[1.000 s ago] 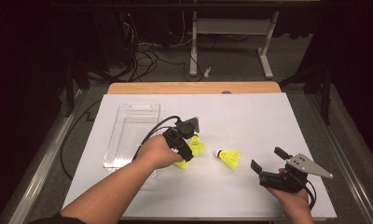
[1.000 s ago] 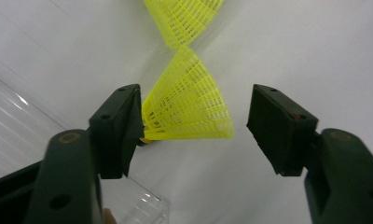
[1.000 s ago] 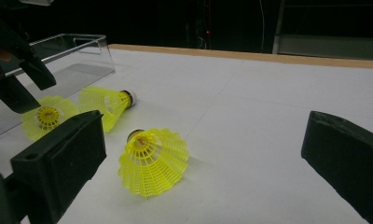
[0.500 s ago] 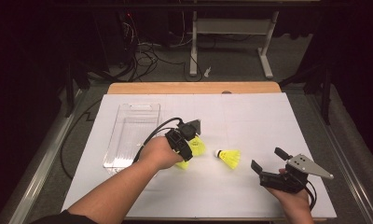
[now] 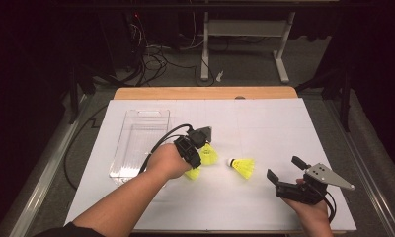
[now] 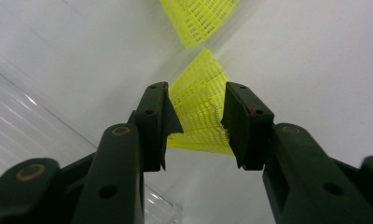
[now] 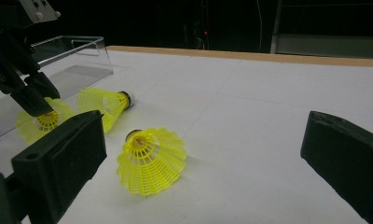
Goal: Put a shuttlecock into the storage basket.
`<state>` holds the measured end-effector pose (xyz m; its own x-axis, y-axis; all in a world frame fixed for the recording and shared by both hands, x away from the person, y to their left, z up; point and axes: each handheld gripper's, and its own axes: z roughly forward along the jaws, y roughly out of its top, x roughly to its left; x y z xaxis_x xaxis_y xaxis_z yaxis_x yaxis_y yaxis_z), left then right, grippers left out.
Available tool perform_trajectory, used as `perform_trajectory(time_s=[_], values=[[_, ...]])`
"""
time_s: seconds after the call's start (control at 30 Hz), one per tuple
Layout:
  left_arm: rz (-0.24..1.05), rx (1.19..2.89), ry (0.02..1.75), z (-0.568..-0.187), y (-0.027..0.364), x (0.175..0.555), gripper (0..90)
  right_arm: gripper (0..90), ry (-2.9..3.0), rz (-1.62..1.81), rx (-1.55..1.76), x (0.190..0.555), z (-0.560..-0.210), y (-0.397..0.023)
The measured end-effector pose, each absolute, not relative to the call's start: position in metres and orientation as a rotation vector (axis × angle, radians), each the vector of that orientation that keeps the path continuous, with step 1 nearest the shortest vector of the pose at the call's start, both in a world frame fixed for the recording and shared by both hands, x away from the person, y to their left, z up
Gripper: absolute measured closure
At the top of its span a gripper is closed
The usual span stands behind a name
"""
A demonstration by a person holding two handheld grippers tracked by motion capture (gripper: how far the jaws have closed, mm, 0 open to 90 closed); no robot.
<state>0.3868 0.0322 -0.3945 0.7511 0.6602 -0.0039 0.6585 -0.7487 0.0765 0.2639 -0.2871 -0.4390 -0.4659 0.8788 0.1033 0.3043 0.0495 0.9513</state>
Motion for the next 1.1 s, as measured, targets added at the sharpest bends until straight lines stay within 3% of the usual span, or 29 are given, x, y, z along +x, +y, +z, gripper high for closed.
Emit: perform_trajectory(time_s=[0.63, 1.1], values=[[0.148, 2.885, 1.009, -0.391, 0.031, 0.383, 86.7, 0.6, 1.787, 1.459, 1.207, 0.264, -0.437, -0.291], [0.15, 2.872, 0.991, -0.383, 0.041, 0.383, 90.0, 0.5, 1.797, 1.447, 1.195, 0.264, -0.438, -0.289]])
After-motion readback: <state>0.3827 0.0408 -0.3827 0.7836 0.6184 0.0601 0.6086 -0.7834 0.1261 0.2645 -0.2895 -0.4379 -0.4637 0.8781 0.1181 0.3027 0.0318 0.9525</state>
